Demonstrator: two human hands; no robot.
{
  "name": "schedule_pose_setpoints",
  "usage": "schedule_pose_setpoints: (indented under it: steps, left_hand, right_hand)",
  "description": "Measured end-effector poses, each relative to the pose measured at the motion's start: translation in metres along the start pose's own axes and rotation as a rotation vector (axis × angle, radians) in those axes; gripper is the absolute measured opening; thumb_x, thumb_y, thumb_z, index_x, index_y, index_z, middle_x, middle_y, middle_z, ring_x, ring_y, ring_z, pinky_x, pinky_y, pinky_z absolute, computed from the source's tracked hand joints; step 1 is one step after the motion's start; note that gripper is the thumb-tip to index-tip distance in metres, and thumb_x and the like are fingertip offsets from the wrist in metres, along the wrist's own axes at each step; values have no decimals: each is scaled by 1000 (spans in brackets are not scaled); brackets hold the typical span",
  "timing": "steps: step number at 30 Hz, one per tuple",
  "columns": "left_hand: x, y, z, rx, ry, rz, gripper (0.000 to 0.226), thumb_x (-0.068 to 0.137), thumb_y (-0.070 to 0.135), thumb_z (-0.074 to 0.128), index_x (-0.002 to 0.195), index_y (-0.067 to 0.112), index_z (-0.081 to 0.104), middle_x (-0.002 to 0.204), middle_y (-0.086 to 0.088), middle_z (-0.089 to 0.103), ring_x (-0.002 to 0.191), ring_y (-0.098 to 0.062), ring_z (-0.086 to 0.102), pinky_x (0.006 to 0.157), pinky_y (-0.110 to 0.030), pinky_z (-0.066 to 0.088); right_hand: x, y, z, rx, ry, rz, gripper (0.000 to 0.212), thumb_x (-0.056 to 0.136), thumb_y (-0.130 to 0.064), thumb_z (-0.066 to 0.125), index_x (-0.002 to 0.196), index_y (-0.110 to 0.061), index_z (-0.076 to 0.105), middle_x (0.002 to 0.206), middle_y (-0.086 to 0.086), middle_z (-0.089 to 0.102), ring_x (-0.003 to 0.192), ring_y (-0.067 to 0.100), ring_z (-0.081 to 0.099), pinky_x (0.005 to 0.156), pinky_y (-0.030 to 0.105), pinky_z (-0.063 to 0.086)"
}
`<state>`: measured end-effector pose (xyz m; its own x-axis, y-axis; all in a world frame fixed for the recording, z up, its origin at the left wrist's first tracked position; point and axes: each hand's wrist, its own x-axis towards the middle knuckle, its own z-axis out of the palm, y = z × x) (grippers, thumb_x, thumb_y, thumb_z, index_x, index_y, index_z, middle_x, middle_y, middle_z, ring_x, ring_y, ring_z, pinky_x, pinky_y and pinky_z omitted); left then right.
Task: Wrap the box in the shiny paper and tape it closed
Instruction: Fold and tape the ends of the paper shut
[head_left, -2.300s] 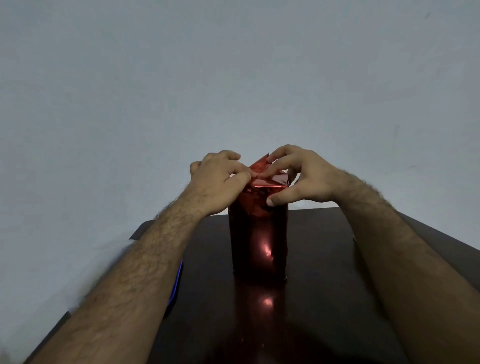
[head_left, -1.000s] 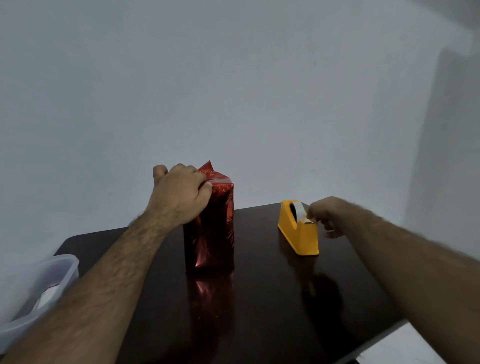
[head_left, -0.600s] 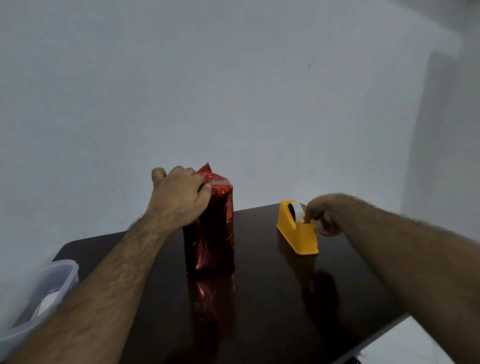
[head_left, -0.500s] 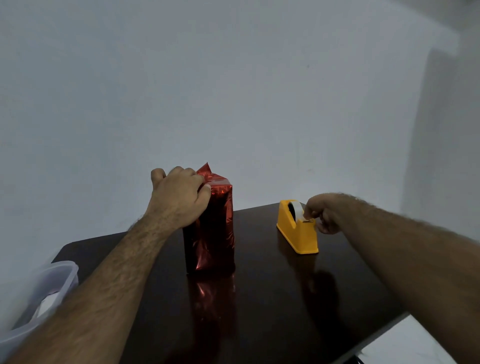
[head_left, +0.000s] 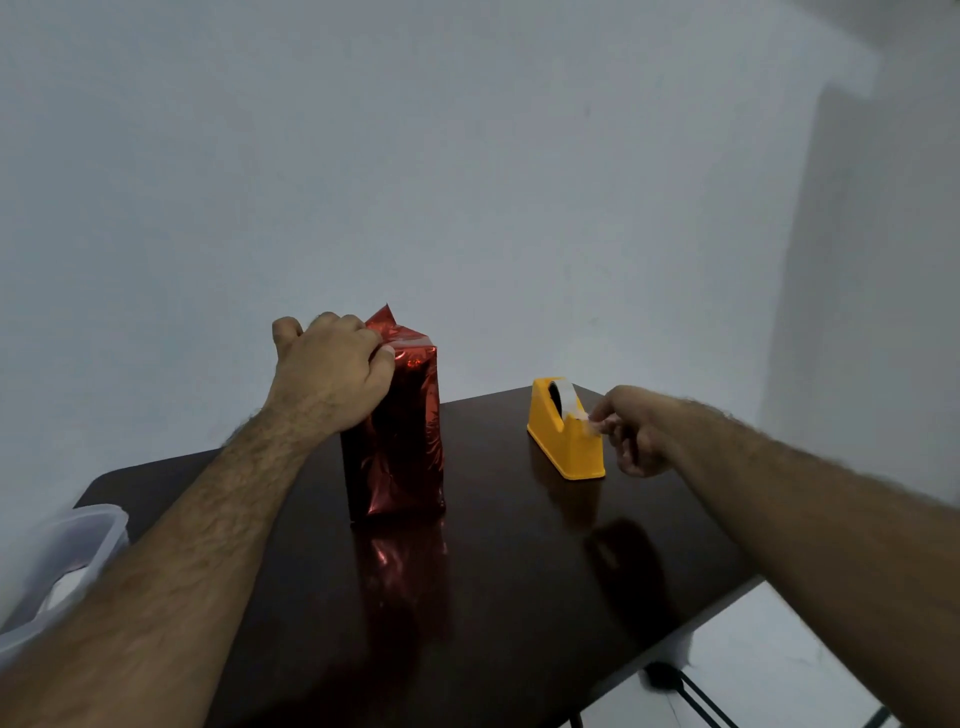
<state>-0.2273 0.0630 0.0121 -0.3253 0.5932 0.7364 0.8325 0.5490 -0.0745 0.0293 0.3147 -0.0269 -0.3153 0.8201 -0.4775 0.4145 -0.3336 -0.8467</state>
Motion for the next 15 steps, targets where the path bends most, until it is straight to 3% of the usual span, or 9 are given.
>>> schedule_pose_setpoints:
  steps: [3,6,8,11,15]
  left_hand:
    - [-1,0,0,0,4,-1,45,104,42,33,89,23,71,96,7,65,99,-16,55,95,-51,29]
    - [-2,-2,0,3,14,-1,46,105,42,34,96,24,75,102,7,68,102,-17,57,94,-49,27]
    - [-2,-2,0,2,15,-4,45,106,42,36,102,25,77,108,7,70,106,-17,58,95,-49,26]
    - [-1,-2,0,-10,8,-4,45,106,43,36,109,27,78,114,7,71,111,-17,58,97,-50,26]
    - [-1,-2,1,-13,8,-2,46,106,43,35,112,27,78,116,6,71,113,-18,58,96,-50,25]
  right_hand:
    - [10,19,3,0,4,-79,24,89,-20,66,69,-20,53,56,-5,34,49,12,26,51,23,23]
    - [19,35,11,28,115,-294,12,92,-18,70,93,-14,59,71,0,41,58,15,33,54,29,26]
    - [26,43,18,50,191,-401,21,94,-20,74,107,-7,64,86,4,55,72,18,47,57,31,35]
    - [33,54,27,122,246,-472,42,98,-25,73,132,-1,68,123,12,68,102,24,59,81,35,47]
    - [35,59,30,268,207,-462,45,100,-23,72,139,-2,64,123,8,65,105,22,59,88,37,48]
